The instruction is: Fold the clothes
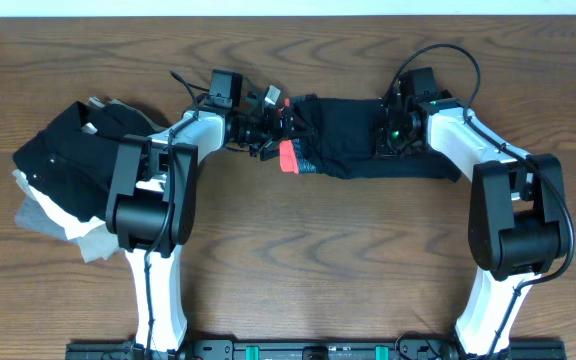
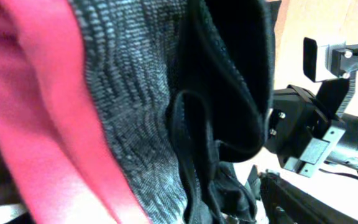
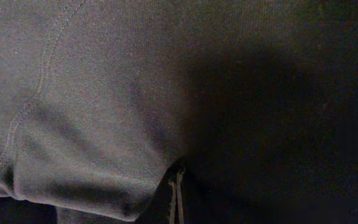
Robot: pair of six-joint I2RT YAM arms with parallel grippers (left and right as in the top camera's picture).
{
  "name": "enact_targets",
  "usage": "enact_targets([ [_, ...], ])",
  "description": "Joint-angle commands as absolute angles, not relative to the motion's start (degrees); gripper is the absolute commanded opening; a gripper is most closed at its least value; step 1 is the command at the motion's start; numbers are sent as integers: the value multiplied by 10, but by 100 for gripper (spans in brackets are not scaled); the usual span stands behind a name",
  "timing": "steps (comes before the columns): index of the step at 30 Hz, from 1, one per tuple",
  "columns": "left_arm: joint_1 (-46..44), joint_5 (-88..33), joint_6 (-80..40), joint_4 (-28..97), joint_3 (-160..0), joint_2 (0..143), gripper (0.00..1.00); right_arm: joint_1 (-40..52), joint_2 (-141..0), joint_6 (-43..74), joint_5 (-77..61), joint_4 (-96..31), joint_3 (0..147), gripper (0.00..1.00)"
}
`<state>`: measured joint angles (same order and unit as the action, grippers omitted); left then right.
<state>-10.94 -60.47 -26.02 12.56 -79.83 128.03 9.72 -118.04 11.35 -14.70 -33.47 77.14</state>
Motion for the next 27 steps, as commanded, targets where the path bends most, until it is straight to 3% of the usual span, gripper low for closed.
enact_targets([
  [1,-74,-484,-277,174,-764,1326,88,98,-1206,119,-126,-348,760,1],
  [11,-27,-483,-208,337,-763,1282,91,98,-1206,119,-126,-348,760,1],
  [18,-84,-456,-266,291,-760,1283,99,98,-1206,119,-122,-344,760,1],
  [27,-121,-409,-346,223,-760,1284,98,97,-1206,120,-122,-341,760,1],
])
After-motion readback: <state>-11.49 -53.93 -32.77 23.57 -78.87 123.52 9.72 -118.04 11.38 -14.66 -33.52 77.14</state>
